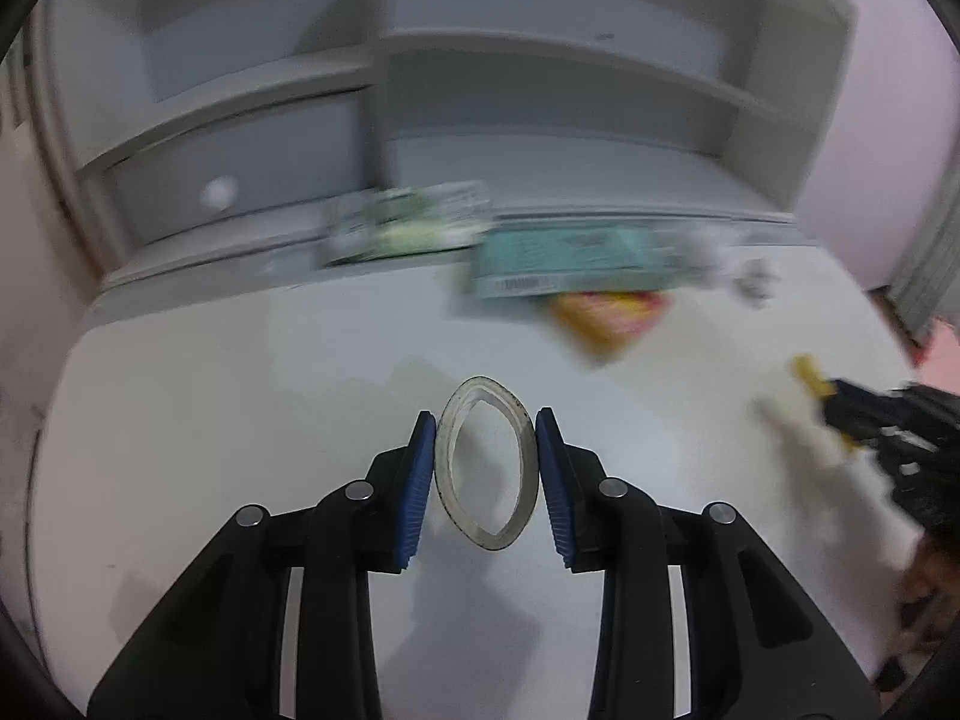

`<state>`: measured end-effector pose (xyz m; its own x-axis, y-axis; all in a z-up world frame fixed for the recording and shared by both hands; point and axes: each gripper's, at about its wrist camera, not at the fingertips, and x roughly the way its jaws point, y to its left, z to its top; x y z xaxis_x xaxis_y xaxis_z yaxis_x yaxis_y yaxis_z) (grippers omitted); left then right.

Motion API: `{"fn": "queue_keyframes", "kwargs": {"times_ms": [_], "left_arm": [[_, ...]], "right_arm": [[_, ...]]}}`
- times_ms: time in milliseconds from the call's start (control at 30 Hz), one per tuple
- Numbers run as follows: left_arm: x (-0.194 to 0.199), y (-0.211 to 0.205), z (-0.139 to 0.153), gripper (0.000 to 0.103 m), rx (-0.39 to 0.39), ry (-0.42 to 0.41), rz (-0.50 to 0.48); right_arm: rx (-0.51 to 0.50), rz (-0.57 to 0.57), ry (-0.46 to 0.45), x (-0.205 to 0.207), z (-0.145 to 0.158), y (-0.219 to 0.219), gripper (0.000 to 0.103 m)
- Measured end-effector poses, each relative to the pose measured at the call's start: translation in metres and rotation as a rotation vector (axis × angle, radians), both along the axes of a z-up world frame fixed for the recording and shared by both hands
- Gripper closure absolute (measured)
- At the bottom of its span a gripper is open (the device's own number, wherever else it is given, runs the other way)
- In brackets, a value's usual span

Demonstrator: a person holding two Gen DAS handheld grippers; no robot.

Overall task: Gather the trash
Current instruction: 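Carry the spoon and tape roll over the black bin with both tools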

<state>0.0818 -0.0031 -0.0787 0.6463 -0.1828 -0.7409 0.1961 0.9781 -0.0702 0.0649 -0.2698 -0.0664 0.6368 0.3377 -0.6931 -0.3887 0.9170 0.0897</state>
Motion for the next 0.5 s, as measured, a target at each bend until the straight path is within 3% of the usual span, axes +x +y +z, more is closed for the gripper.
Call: {"fn": "queue_keyframes", "kwargs": {"times_ms": [100, 200, 300, 367, 500], "left_arm": [[-0.014, -0.044, 0.019, 0.070, 0.010, -0.053, -0.099], [-0.031, -0.101, 0.036, 0.070, -0.024, -0.093, -0.217], [-0.062, -0.181, 0.049, 0.070, -0.057, -0.119, -0.407], [-0.092, -0.247, 0.056, 0.070, -0.101, -0.124, -0.586], [-0.143, -0.359, 0.059, 0.070, -0.178, -0.053, -0.888]], "right_arm": [[0.041, -0.004, -0.003, -0.005, 0.006, -0.018, 0.089], [0.091, -0.045, -0.025, -0.026, 0.032, -0.065, 0.089], [0.122, -0.156, -0.065, -0.064, 0.060, -0.137, 0.089], [0.147, -0.264, -0.086, -0.099, 0.072, -0.194, 0.089], [0.179, -0.482, -0.081, -0.171, 0.063, -0.291, 0.089]]}}
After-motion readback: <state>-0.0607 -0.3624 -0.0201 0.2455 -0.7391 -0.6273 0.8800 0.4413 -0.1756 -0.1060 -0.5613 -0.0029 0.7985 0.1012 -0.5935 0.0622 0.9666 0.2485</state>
